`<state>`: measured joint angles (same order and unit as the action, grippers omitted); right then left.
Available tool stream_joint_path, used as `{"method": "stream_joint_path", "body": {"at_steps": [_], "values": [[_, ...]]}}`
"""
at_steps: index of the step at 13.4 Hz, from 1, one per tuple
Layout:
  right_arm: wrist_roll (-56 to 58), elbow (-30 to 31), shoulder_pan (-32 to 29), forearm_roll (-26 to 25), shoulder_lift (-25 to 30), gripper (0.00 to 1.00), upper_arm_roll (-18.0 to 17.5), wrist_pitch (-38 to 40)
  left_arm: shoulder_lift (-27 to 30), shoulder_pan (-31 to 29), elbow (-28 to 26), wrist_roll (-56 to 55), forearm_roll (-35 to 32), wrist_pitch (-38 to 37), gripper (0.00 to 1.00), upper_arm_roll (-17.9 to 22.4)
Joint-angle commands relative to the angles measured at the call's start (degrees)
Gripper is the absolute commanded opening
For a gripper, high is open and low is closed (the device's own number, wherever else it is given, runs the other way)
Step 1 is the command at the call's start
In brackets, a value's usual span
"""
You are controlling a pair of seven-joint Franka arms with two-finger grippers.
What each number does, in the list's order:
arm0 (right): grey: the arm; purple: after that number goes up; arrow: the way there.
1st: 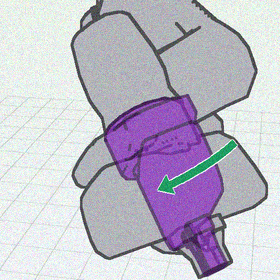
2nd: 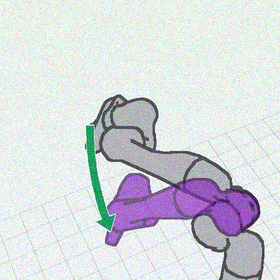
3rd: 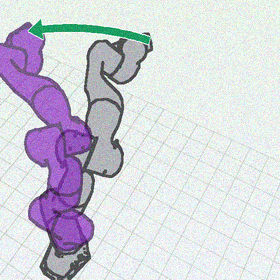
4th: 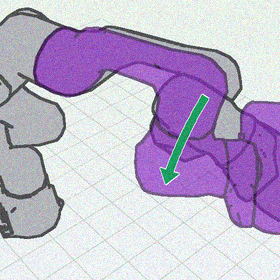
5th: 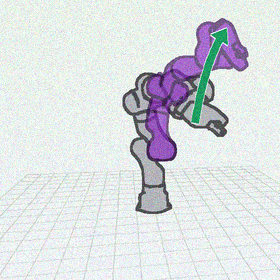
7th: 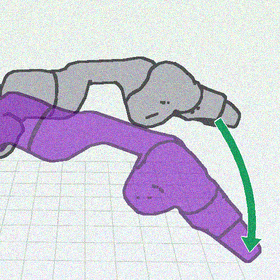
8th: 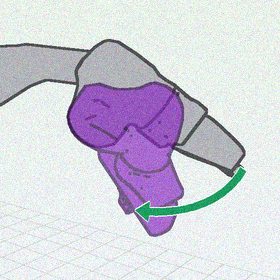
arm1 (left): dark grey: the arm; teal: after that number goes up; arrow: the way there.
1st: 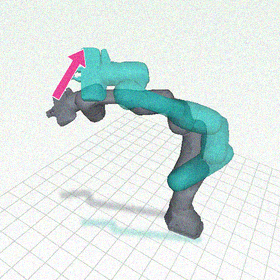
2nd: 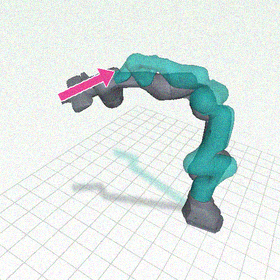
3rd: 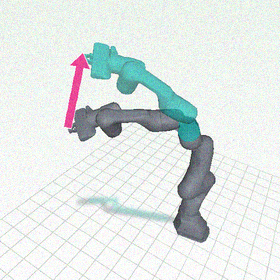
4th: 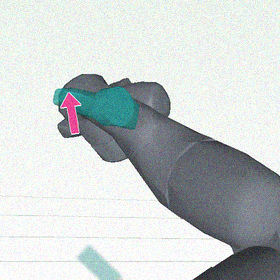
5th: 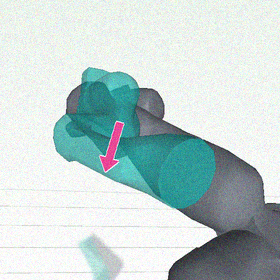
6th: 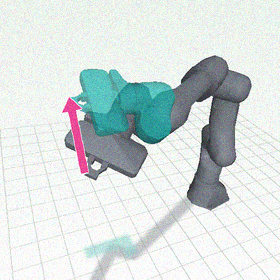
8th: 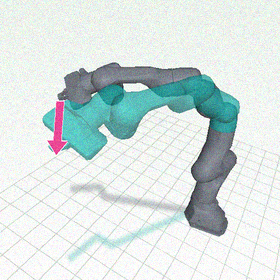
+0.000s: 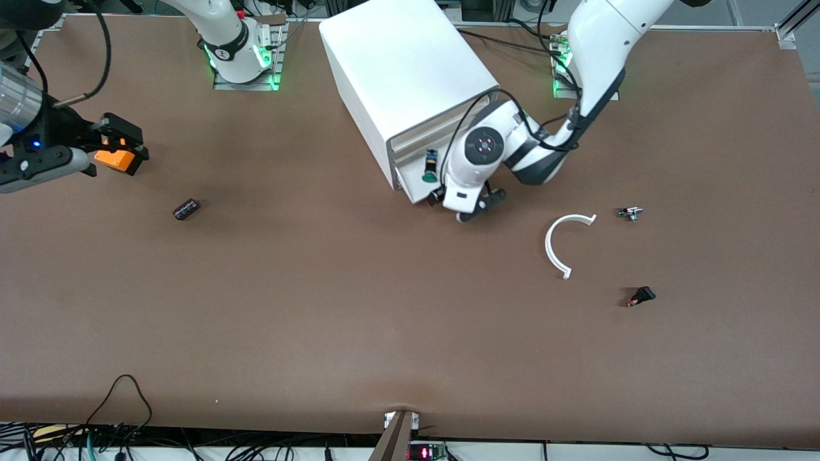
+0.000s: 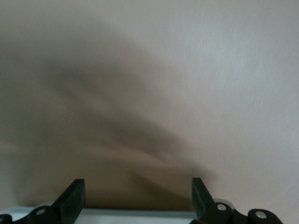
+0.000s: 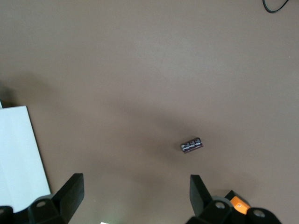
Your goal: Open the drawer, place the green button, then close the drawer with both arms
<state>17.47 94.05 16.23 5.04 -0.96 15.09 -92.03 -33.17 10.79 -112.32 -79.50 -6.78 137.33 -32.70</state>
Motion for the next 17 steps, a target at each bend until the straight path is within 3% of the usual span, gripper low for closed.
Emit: {"method": "stream_joint_path", "body": {"at_steps": [1,5,9,14,17], "values": [[2.91,3.51,-7.86,-0.82,2.54,1.0,-7.16,-2.02,1.97,-0.24,-3.26,-4.07,0.1,1.89,1.0,-2.88],[3.71,1.84,-7.71,-2.4,2.01,1.0,-7.7,-1.84,2.06,-0.24,-3.08,-8.82,0.1,1.45,1.0,-7.02],[3.44,-0.44,-7.44,-2.58,0.78,1.0,-7.71,-2.02,2.06,-1.02,-2.38,-8.4,-0.68,1.19,1.0,-6.76],[2.92,-1.32,-7.44,-3.55,0.78,1.0,-7.71,-1.93,1.8,-9.72,12.36,12.05,-3.59,-19.34,1.0,-5.35],[2.92,-1.76,-7.62,-3.72,0.78,1.0,-7.62,-2.02,3.19,-16.57,15.55,27.68,-4.03,-25.96,1.0,-5.53]]}}
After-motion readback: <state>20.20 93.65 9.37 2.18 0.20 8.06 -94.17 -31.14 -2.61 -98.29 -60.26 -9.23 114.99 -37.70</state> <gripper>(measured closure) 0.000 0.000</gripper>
